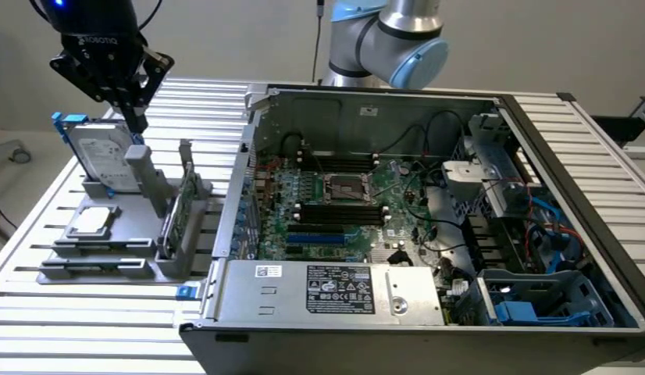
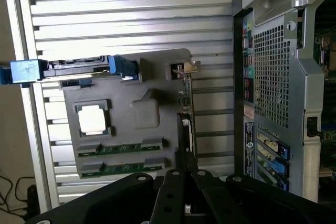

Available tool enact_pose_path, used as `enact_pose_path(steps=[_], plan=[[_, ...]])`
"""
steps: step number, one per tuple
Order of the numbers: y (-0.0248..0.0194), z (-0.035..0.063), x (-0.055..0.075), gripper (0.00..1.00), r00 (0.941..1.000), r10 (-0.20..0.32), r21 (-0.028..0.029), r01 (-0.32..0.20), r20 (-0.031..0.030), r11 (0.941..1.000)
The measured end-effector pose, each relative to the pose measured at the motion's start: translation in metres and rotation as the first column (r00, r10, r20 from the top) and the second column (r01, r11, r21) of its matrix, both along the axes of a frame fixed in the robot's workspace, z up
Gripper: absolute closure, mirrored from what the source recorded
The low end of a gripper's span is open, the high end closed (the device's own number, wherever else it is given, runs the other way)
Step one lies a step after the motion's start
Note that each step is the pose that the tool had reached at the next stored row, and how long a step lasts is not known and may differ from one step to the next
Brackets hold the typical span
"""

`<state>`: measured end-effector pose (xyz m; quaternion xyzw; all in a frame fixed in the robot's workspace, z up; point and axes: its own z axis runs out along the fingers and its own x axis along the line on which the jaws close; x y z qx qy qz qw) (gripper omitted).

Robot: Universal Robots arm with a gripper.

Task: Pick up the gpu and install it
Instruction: 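Pick up the gpu and move the gpu toward the slot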

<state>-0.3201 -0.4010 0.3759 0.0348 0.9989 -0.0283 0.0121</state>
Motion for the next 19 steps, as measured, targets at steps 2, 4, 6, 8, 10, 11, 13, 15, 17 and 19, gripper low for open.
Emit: enact_pose_path(steps=[2,4,6,8,10,11,13,15,17,19], plan=[[0.0,0.0,0.0,0.89,1.0,0.0,0.0,0.0,0.0,1.0],[0.0,0.0,0.0,0.88,1.0,0.0,0.0,0.0,0.0,1.0],[0.0,0.0,0.0,0.83,1.0,0.0,0.0,0.0,0.0,1.0],[0.0,0.0,0.0,0.7,1.0,0.0,0.0,0.0,0.0,1.0],[0.0,-0.0001,0.0,0.64,1.0,0.0,-0.0002,0.0,-0.0001,1.0],[0.0,-0.001,0.0,0.64,1.0,0.0,-0.0002,0.0,-0.0001,1.0],[0.0,-0.0047,0.0,0.58,1.0,0.001,-0.0002,-0.001,0.0,1.0],[-0.0001,-0.0084,0.0,0.58,1.0,0.009,-0.0001,-0.009,0.0,1.0],[-0.0001,-0.012,0.0,0.58,0.9997,0.026,-0.0002,-0.026,0.0,0.9997],[-0.0001,-0.0156,0.0,0.58,0.9988,0.048,-0.0002,-0.048,0.0,0.9988]])
